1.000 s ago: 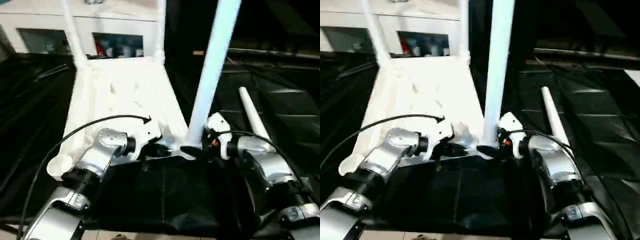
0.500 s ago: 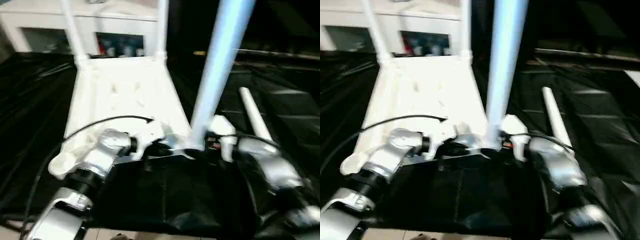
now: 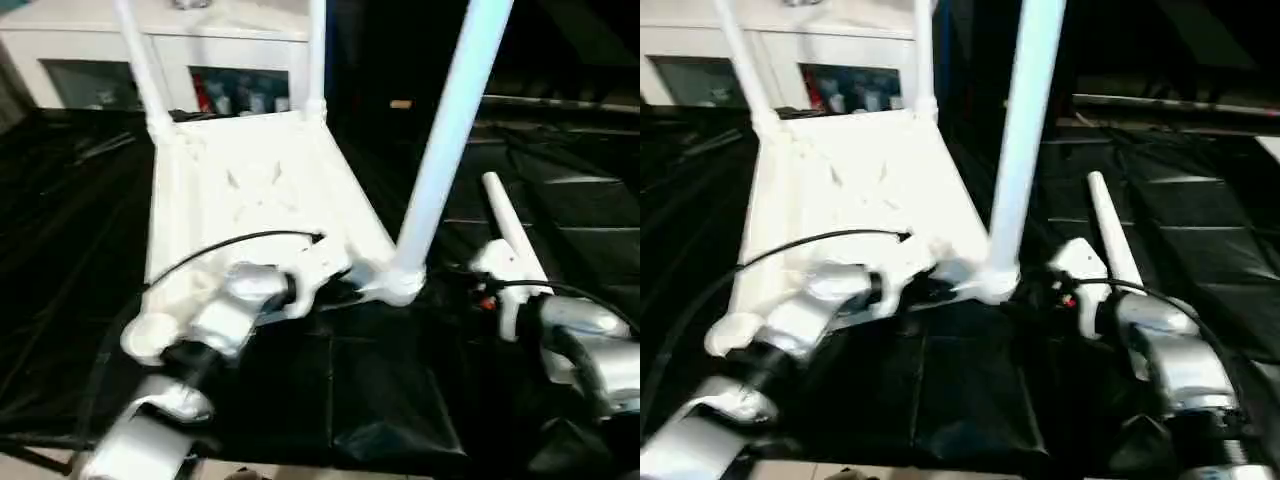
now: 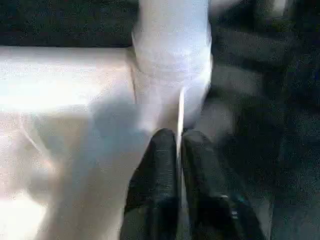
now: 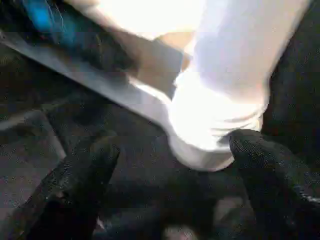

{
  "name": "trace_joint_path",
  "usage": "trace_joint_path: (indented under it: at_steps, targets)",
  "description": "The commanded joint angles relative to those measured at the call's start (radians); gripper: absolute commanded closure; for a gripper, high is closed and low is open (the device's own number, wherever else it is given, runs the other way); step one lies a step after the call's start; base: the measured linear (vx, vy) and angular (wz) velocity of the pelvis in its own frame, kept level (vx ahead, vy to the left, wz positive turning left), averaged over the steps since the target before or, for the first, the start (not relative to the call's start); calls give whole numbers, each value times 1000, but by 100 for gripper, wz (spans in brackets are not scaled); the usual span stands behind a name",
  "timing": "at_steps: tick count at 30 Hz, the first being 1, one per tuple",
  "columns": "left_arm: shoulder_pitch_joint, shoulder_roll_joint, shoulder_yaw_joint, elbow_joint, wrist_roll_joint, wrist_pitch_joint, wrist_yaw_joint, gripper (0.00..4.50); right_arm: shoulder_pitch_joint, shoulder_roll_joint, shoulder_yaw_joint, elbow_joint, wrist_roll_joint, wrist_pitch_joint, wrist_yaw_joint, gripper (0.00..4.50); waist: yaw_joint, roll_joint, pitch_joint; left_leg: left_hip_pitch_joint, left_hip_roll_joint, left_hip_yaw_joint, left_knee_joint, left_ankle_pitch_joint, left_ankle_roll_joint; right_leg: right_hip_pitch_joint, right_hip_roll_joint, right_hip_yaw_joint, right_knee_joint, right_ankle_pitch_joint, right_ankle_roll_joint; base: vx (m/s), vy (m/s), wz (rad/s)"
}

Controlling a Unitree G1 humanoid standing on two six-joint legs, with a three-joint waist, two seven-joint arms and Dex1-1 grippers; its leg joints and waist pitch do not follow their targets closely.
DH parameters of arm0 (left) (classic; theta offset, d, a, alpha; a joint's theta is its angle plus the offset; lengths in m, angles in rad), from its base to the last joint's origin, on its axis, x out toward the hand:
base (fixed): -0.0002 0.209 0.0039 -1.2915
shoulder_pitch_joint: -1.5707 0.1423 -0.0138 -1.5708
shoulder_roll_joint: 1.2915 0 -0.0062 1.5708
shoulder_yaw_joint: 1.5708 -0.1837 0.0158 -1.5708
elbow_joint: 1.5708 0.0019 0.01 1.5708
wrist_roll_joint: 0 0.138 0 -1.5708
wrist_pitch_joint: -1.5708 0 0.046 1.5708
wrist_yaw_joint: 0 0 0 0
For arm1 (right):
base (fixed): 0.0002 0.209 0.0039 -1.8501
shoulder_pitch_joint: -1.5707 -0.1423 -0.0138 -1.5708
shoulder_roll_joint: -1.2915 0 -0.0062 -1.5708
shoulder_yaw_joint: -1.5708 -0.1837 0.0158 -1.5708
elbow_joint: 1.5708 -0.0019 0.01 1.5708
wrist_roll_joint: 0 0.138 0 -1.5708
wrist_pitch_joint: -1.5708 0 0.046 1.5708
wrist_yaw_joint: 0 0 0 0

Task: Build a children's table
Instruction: Rotate table base

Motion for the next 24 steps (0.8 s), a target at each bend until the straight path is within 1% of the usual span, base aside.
trace_joint_path:
  at_steps: [1,2,3,4,5,6,7,8,9,10,11,12,13,14,15,16,17,18,19,20,21,22,23,24]
  targets:
    - [-7,31,30,-137,-41,52,-12,366,-32,33,47,41,-51,16,-54,55,-2,-13,-69,6,45,-24,-58,-112,94,55,-57,39,-56,-107,-268,0,0,0]
    - [-5,38,35,-152,-45,60,-14,366,-33,37,51,41,-53,16,-54,55,-6,-13,-68,8,45,-24,-59,-125,91,54,-57,38,-56,-113,-271,0,0,0]
    - [6,71,56,-219,-60,100,-24,361,-40,55,70,40,-58,19,-55,55,-9,-23,-65,8,42,-21,-59,-141,95,53,-55,38,-63,-133,-267,0,0,0]
    - [17,109,81,-287,-76,143,-38,356,-46,70,84,35,-57,24,-51,55,-18,-19,-60,4,43,-24,-63,-167,83,57,-59,39,-64,-199,-250,0,0,0]
    - [25,150,112,-342,-82,172,-38,346,-54,84,93,38,-58,27,-54,55,-19,-17,-58,7,43,-23,-62,-182,75,55,-59,40,-66,-224,-242,0,0,0]
    - [28,167,128,-364,-81,184,-34,321,-59,90,95,42,-60,28,-60,55,-24,-17,-57,8,43,-25,-64,-191,64,55,-58,40,-67,-256,-230,0,0,0]
    - [30,204,160,-391,-68,224,-15,317,-67,100,102,50,-66,26,-69,55,-28,-16,-56,8,42,-25,-65,-195,57,54,-56,40,-67,-266,-224,0,0,0]
    - [34,242,190,-411,-55,249,-3,317,-72,108,107,57,-70,25,-76,55,-31,-14,-56,13,42,-26,-66,-205,47,50,-54,41,-68,-280,-218,0,0,0]
    - [39,267,206,-427,-51,267,7,317,-75,113,111,61,-74,24,-81,55,-34,-14,-55,14,43,-27,-68,-216,34,48,-53,41,-67,-291,-213,0,0,0]
    - [48,301,228,-442,-48,291,12,294,-76,117,114,63,-74,25,-82,55,-37,-11,-53,12,42,-29,-71,-228,24,49,-52,41,-67,-308,-204,0,0,0]
    - [58,335,249,-453,-37,317,18,294,-76,118,117,60,-75,26,-81,55,-38,-11,-52,14,41,-29,-71,-237,20,48,-51,41,-70,-320,-199,0,0,0]
    - [72,374,269,-465,-21,334,32,294,-76,119,118,57,-76,26,-80,55,-38,-12,-50,19,41,-29,-72,-261,12,43,-50,42,-74,-343,-191,0,0,0]
    - [85,417,297,-470,6,361,56,294,-77,119,116,54,-75,28,-81,55,-37,-10,-51,22,42,-30,-73,-271,3,41,-50,44,-72,-344,-188,0,0,0]
    - [89,429,304,-470,14,369,63,294,-77,119,115,54,-75,28,-82,55,-38,-9,-50,20,41,-30,-74,-271,2,41,-49,44,-72,-345,-185,0,0,0]
    - [101,464,326,-470,42,393,86,294,-78,117,110,54,-76,28,-87,55,-37,-6,-52,24,42,-30,-74,-271,-4,40,-49,45,-70,-334,-184,0,0,0]
    - [117,510,355,-466,71,420,115,294,-81,115,103,59,-78,26,-97,55,-39,-6,-52,20,41,-31,-75,-263,-4,42,-47,45,-68,-312,-187,0,0,0]
    - [147,578,399,-456,114,465,151,294,-85,110,90,71,-84,20,-116,55,-39,-5,-52,21,41,-31,-74,-262,-7,41,-47,45,-66,-303,-188,0,0,0]
    - [150,583,401,-457,116,468,153,294,-86,110,89,72,-84,19,-117,55,-41,-5,-52,21,40,-31,-75,-259,-7,41,-46,45,-65,-293,-191,0,0,0]
    - [162,604,411,-456,125,481,162,294,-88,109,86,77,-86,17,-123,55,-39,-3,-52,27,39,-29,-73,-262,-8,36,-45,46,-68,-289,-199,0,0,0]
    - [188,637,429,-436,139,488,172,294,-92,108,83,89,-92,10,-134,55,-39,-3,-52,27,39,-29,-73,-262,-8,36,-45,46,-68,-289,-199,0,0,0]
    - [242,688,436,-400,163,499,201,294,-101,109,78,107,-100,4,-149,55,-37,-5,-52,24,38,-29,-73,-261,-8,37,-45,47,-63,-274,-210,0,0,0]
    - [265,706,424,-381,184,490,216,294,-104,110,78,112,-101,3,-152,55,-36,-5,-53,24,38,-29,-73,-263,-4,36,-43,47,-64,-269,-206,0,0,0]
    - [278,715,413,-378,195,488,226,294,-105,111,78,113,-102,3,-152,55,-35,-1,-53,26,38,-30,-74,-263,-5,35,-45,47,-63,-265,-207,0,0,0]
    - [291,714,406,-373,205,485,240,294,-107,111,79,113,-102,2,-153,55,-34,0,-54,28,39,-30,-74,-261,-5,35,-44,48,-63,-249,-212,0,0,0]
